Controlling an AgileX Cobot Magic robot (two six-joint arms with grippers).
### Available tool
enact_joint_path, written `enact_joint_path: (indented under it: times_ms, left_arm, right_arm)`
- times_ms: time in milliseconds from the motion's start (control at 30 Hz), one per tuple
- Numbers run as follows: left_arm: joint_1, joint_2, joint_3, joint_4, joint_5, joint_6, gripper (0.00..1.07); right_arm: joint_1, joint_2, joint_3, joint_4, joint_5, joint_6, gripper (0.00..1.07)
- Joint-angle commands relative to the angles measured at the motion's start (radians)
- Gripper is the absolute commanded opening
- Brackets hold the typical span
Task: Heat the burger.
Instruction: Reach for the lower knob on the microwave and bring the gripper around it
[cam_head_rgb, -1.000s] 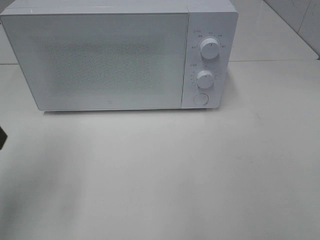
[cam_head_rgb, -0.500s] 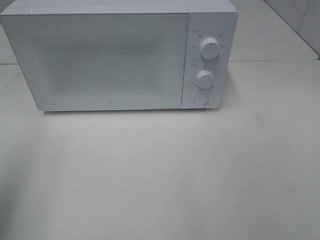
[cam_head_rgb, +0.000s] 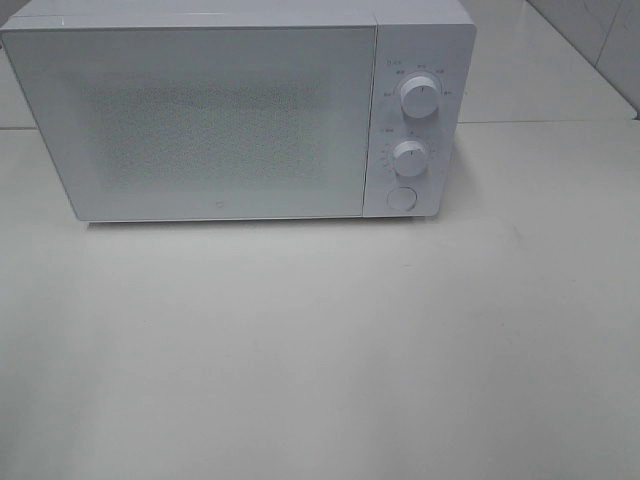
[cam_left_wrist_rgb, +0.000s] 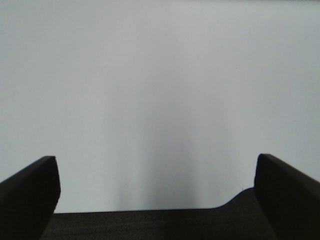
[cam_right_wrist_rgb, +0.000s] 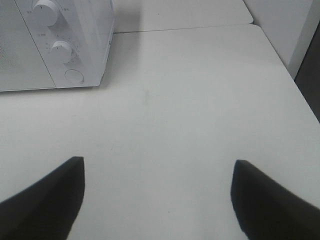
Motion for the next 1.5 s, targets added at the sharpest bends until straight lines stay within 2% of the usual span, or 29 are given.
enact_joint_path:
  times_ms: [33, 100, 300, 400, 433, 733, 1500]
  left_arm:
    - [0.003, -0.066, 0.013, -0.001, -0.02, 0.0, 0.98]
    - [0.003, -0.173, 0.014, -0.001, -0.02, 0.0, 0.98]
    - [0.003, -0.318, 0.014, -0.013, -0.02, 0.0, 0.98]
    - [0.003, -0.337, 0.014, -0.021, -0.022, 0.0, 0.98]
    - [0.003, -0.376, 0.014, -0.047, -0.023, -0.007, 0.98]
    - [0.06, -0.375, 0.014, -0.054, -0.024, -0.007, 0.98]
    - [0.06, -0.375, 0.014, -0.054, -0.024, -0.007, 0.98]
  right_arm:
    - [-0.006, -0.027, 0.003, -0.001, -0.006, -0.008, 0.76]
    - [-0.006, -0.027, 0.003, -0.001, -0.006, -0.008, 0.76]
    - [-0.006, -0.027, 0.003, -0.001, -0.006, -0.008, 0.76]
    - [-0.006, -0.027, 0.003, -0.001, -0.006, -0.008, 0.76]
    - [-0.006, -0.027, 0.003, -0.001, -0.006, -0.008, 0.76]
    - [-0.006, -0.026, 0.003, 0.0, -0.006, -0.008, 0.76]
    - [-0.004, -0.026, -0.001, -0.002, -0.009, -0.008, 0.76]
